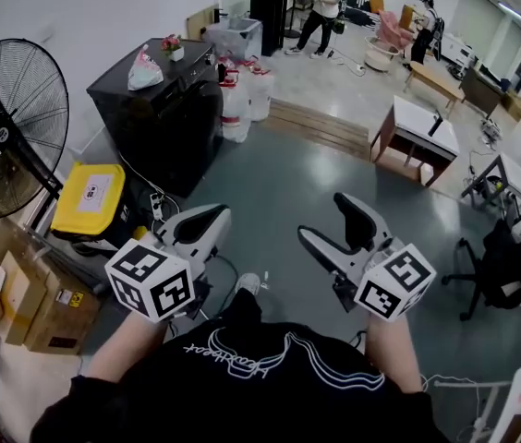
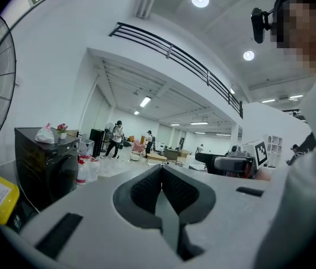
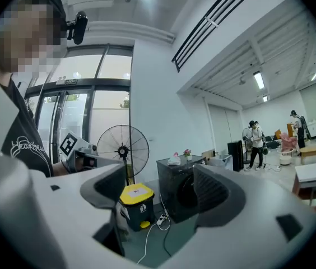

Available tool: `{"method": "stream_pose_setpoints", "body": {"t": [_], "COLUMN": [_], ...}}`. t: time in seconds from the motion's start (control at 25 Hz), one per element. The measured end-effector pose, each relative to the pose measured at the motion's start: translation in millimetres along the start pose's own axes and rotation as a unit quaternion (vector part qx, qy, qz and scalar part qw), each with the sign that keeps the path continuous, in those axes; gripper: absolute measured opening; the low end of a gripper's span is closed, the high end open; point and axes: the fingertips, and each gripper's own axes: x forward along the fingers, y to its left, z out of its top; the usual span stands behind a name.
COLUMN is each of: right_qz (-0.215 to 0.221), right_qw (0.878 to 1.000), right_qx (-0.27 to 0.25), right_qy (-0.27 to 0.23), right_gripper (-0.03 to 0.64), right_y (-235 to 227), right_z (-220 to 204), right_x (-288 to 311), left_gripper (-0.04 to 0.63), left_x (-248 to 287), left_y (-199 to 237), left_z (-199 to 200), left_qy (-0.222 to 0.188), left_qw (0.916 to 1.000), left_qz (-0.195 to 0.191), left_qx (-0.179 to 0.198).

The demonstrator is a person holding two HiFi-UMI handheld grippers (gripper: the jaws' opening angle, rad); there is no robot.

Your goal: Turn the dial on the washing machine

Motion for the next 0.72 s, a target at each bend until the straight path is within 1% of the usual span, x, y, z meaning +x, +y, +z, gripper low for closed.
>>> {"method": "stream_pose_setpoints", "body": {"t": [0.16,0.36,0.52,0.72], "right_qz": [-0.01,-0.007,0.001,0.012], "right_qw": [1.0,1.0,1.0,0.999], "right_qx": [-0.004,-0.005,-0.01,0.002], "right_qy": [0.01,0.019,0.027,0.037], "right_gripper": [0.434,0.451,0.457,0.46], "right_y": [-22,-59,-98,-165], "right_z": [-8,-12,-10,-4], "right_x": [14,53,107,188], "left_gripper": [0.005,0.006,0.006,0.005], "left_x": [23,60,99,163], "left_y": [16,55,107,189], "left_z": [0,3,14,40], "left_qy": [0.002,0.006,0.005,0.005], "left_qw": [0.9999,0.9999,0.9999,0.9999], "left_qz": [-0.01,-0.01,-0.008,0.002], "left_qx": [0.002,-0.004,-0.008,-0.015]}}
